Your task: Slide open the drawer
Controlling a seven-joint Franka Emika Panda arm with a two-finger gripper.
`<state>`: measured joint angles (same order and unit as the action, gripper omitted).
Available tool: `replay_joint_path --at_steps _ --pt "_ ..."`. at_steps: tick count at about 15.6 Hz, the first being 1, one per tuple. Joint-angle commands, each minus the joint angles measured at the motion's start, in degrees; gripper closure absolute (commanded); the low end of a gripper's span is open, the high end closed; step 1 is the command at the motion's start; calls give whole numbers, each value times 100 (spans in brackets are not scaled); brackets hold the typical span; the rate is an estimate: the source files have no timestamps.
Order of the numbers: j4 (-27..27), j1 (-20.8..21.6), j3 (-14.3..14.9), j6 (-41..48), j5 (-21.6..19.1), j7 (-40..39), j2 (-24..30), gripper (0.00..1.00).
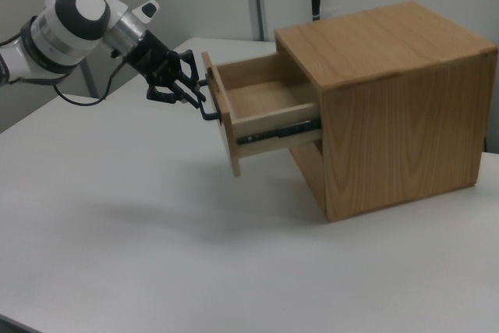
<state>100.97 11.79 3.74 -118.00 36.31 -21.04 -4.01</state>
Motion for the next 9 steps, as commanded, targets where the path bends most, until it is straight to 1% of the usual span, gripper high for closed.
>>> replay_joint_path --at_steps 1,2,3,4,6,7,8,9 --pt "-43 104 -31 57 -158 -58 375 43" --pt "-51 104 -31 58 -246 -58 375 31" --pt "-60 104 -31 58 -273 -66 375 24" --pt "-60 104 -31 66 -317 -23 392 19" --pt "-104 104 -74 171 -510 100 419 18" --pt "-243 104 -101 302 -676 135 410 18" --pt "-306 104 -101 512 -939 162 410 17" --pt "-359 104 -92 654 -1255 179 436 15"
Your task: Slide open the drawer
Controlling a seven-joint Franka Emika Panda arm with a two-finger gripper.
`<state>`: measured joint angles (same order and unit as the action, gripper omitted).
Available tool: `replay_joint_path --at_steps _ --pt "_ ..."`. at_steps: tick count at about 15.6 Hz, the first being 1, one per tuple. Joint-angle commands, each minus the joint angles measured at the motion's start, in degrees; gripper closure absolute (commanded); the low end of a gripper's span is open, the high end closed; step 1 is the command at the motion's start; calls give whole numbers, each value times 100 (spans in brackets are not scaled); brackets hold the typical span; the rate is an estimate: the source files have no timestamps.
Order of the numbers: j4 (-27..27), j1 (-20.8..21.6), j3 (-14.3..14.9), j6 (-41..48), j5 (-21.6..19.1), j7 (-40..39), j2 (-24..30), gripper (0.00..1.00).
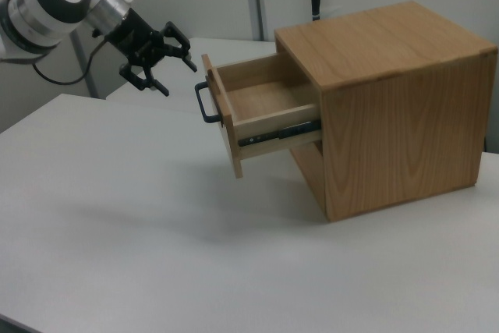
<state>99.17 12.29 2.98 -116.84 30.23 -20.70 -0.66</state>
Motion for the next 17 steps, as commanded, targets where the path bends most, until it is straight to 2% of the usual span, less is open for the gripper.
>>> replay_joint_path --at_steps 1,3,4,7,9,10,14,17 --pt "-283 37 -16 661 -980 154 118 13" --pt "-397 2 -16 969 -1447 416 144 2" --pt "-415 10 -16 1092 -1554 687 171 0" --pt "-416 19 -16 1549 -1887 1706 232 0" --pt "-416 -33 19 1909 -2501 2339 259 0" --pt "-416 -42 45 2067 -2669 2551 294 0" --pt "-407 -314 54 2613 -2750 2729 320 0" --pt "-398 -604 54 2605 -2750 2624 312 0"
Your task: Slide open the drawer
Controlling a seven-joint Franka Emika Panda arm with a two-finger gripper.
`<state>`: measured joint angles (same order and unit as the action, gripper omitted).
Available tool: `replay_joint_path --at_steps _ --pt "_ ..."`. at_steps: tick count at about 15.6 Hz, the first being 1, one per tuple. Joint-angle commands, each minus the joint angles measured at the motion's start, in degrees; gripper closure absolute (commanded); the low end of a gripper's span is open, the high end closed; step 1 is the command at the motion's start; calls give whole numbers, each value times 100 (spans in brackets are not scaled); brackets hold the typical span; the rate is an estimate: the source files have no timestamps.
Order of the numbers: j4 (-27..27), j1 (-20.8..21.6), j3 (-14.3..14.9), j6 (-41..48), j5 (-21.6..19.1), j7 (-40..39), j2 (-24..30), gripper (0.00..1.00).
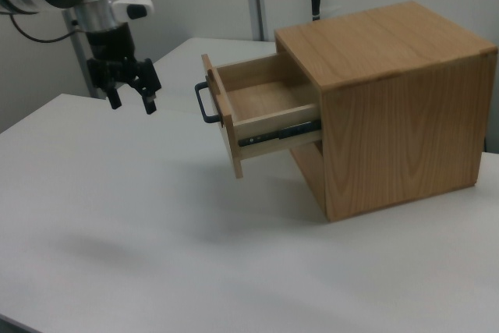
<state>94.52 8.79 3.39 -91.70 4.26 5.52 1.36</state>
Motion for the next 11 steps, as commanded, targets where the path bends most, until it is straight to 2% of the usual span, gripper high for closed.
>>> replay_joint_path --at_steps 1,5,7,8,10,11 --pt "58 -263 12 74 -145 -7 110 0" --pt "67 -281 12 48 -162 -278 75 0" --pt "75 -447 -66 30 -311 -288 48 0" --pt "84 -605 -189 30 -329 -323 48 0" --pt "137 -1061 -697 21 -338 -437 75 0" --pt "146 -1159 -813 21 -329 -437 75 0"
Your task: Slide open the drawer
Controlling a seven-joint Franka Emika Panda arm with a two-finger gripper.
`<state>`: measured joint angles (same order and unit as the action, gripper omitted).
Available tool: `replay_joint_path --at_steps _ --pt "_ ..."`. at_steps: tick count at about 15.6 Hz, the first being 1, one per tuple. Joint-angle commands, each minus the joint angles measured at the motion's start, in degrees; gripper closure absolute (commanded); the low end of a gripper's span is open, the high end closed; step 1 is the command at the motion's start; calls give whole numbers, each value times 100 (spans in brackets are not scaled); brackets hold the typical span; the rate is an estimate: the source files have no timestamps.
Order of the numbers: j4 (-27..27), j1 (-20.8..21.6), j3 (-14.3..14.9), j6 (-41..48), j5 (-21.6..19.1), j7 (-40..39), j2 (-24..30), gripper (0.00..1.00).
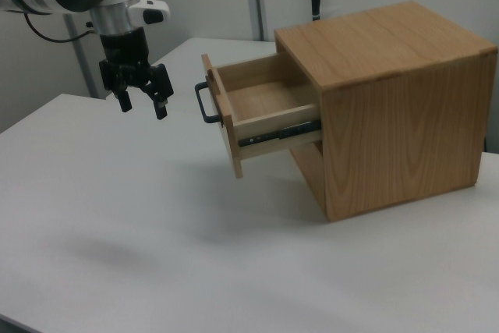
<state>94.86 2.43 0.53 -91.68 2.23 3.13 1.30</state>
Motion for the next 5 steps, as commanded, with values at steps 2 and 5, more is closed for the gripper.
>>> replay_joint_path --at_steps 2,5 --pt "121 -542 -546 -95 -126 -199 81 0" --pt "129 -506 -537 -122 -126 -199 81 0"
